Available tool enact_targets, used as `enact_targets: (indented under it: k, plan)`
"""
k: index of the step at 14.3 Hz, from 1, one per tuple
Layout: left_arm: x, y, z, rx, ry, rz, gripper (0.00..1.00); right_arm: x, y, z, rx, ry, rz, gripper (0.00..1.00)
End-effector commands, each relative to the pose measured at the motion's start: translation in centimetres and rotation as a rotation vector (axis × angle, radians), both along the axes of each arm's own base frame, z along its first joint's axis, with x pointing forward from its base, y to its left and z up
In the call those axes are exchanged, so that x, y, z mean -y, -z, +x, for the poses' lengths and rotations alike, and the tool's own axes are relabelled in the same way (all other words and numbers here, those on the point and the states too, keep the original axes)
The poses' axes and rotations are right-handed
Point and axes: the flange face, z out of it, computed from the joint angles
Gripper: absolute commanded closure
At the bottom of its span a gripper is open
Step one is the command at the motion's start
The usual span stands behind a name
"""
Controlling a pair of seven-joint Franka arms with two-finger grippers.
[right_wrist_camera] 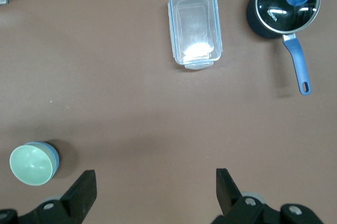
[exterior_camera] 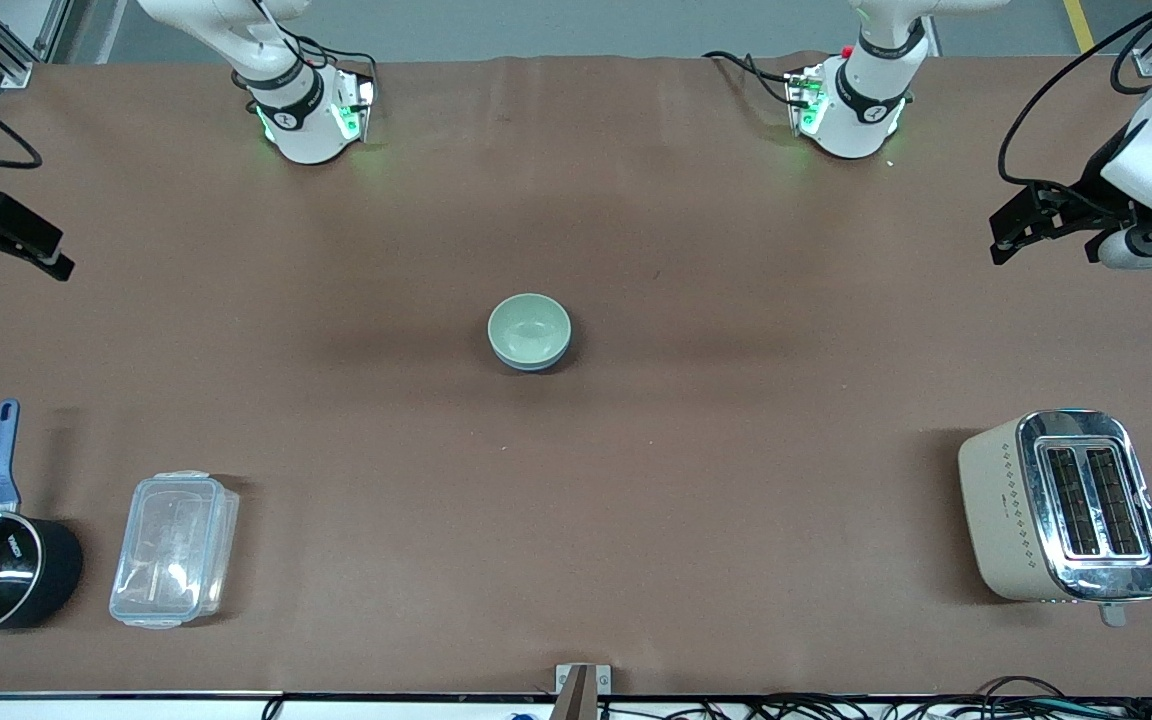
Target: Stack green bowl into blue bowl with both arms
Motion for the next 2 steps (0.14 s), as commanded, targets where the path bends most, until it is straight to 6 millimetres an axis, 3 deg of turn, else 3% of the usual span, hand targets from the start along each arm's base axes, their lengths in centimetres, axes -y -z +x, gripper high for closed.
enact_targets:
  k: [1,2]
  plan:
    - [-0.26,-0.62,-0.4,0.003,0.015,-0.008,0.0,0.29,1.14,-1.23,-0.026,-0.005,-0.019,0.0]
    - [-0.17,-0.62,-0.41,0.003,0.016,-0.008,0.0,0.29,1.29,-1.21,-0.024,-0.005,-0.019,0.0]
